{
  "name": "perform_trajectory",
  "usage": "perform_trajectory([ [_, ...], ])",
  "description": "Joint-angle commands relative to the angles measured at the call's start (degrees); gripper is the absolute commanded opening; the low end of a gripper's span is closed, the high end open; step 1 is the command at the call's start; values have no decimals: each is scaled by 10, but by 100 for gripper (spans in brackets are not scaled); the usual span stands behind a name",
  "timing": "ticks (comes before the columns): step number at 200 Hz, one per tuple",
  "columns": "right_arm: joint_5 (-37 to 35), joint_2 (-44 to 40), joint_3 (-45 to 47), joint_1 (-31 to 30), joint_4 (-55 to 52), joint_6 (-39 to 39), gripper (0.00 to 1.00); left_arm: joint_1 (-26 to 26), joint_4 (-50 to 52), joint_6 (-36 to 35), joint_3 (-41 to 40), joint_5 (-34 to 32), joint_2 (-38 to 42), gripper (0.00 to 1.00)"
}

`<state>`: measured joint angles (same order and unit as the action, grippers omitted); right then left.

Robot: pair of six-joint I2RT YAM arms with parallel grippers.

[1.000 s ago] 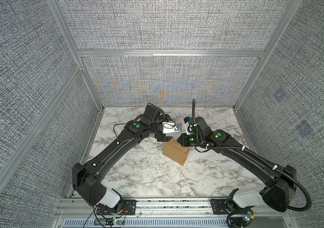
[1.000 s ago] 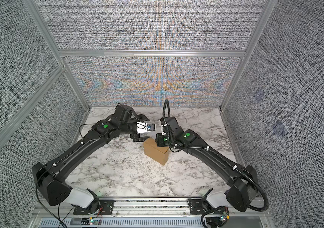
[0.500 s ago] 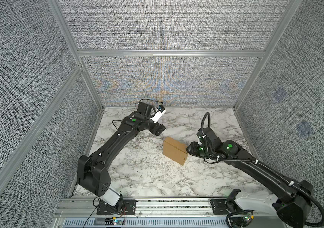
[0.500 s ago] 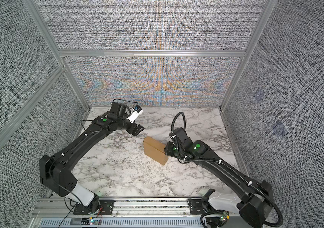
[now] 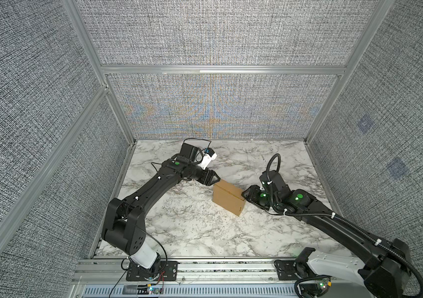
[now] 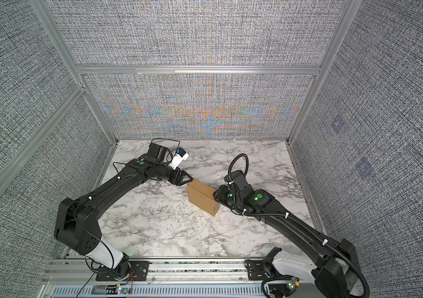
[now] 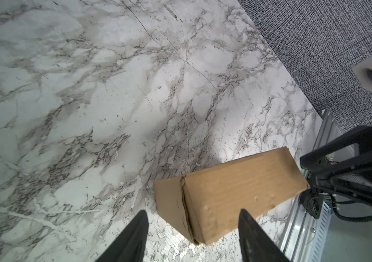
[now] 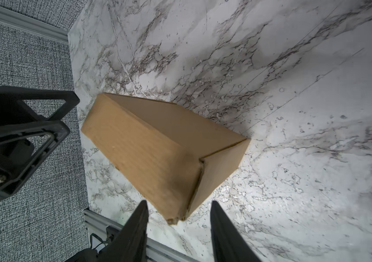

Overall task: Assemble paper box
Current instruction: Fold and tuck the lid into the gap.

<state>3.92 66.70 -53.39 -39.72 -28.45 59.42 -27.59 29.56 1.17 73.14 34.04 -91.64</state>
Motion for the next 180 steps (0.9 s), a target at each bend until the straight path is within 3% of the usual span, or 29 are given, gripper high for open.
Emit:
perform_trajectory([
  [1,26,16,-4,2,19,5,42,1,-24,8,-7,35,3,62],
  [79,32,8,23,15,18,4,29,2,-34,11,-23,33,-2,52],
  [180,37,18,30,22,14,-4,22,1,-43,19,-44,13,-7,40],
])
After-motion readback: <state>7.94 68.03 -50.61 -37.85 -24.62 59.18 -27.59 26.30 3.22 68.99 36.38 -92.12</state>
